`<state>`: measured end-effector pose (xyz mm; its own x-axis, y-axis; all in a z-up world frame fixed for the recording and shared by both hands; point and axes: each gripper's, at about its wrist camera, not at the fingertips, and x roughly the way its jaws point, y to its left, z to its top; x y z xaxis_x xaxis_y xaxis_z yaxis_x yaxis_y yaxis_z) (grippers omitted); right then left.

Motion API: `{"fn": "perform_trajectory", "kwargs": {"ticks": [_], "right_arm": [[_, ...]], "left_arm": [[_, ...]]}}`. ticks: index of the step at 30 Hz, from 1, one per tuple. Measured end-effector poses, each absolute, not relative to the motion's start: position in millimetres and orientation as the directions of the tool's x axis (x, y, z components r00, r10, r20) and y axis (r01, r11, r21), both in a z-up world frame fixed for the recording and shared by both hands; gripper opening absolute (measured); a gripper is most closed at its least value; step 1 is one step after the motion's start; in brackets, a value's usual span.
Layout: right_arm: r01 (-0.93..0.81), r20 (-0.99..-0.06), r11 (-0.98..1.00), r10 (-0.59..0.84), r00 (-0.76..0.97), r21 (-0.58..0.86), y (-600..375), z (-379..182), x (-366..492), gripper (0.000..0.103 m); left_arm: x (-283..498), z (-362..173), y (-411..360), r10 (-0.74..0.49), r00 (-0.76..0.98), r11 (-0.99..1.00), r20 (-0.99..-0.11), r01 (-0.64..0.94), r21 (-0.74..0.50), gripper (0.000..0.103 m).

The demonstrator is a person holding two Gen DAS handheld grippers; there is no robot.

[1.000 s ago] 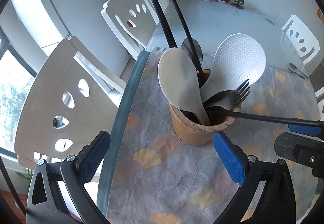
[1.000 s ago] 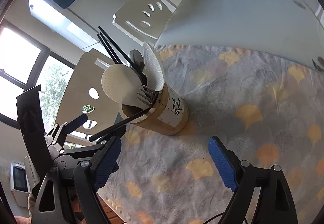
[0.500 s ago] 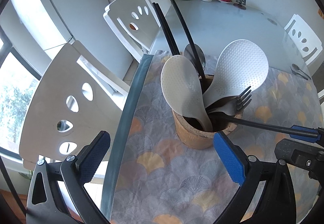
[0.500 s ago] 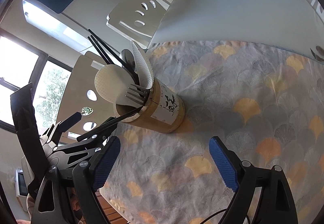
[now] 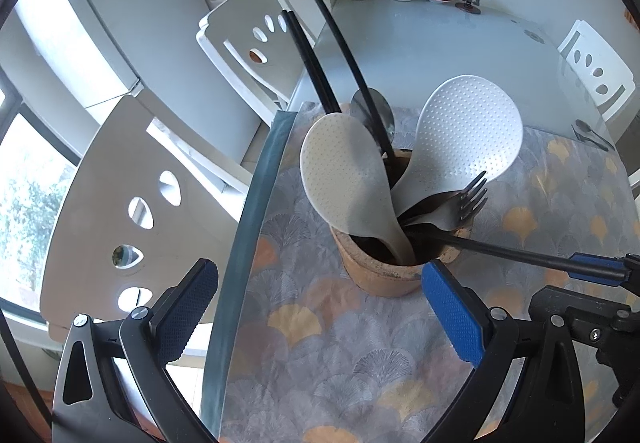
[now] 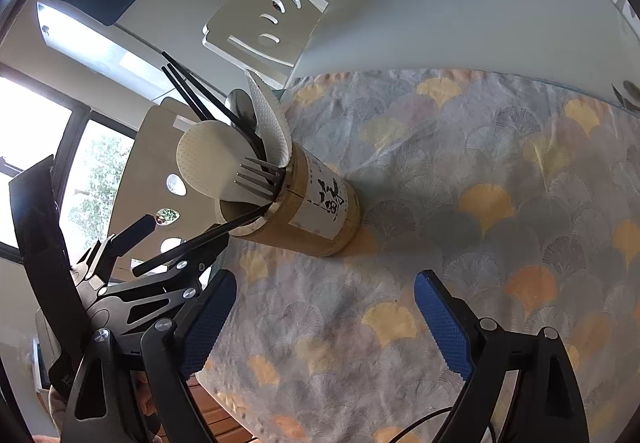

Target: Organize utensils

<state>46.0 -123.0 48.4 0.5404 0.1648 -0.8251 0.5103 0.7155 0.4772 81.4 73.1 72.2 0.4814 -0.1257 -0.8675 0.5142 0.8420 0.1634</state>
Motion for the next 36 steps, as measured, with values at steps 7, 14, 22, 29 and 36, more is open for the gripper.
{"fn": "perform_trajectory", "kwargs": {"ticks": [7,14,22,29,36], "right_arm": [[0.522,-0.829,0.707,0.168,0.533,0.478,-123.9,46.1,44.0,0.089],[0.526,-0.833,0.705,0.167,0.528,0.475,-124.6,44.9,43.3,0.089],[0.533,-0.846,0.713,0.161,0.508,0.456,-122.2,43.1,44.5,0.089],[0.537,-0.852,0.715,0.159,0.498,0.447,-121.1,41.7,44.6,0.090],[0.536,-0.852,0.715,0.164,0.497,0.450,-119.7,41.2,45.1,0.090]], "left_arm": [[80.1,70.7,72.1,-0.126,0.475,0.841,-0.871,0.517,0.161,0.102],[80.6,72.2,71.0,-0.130,0.478,0.843,-0.869,0.514,0.157,0.102],[83.6,71.4,73.5,-0.134,0.472,0.852,-0.871,0.504,0.142,0.102],[83.0,72.3,75.4,-0.135,0.476,0.853,-0.869,0.501,0.142,0.102],[82.9,72.1,75.4,-0.134,0.476,0.853,-0.869,0.502,0.144,0.102]]}}
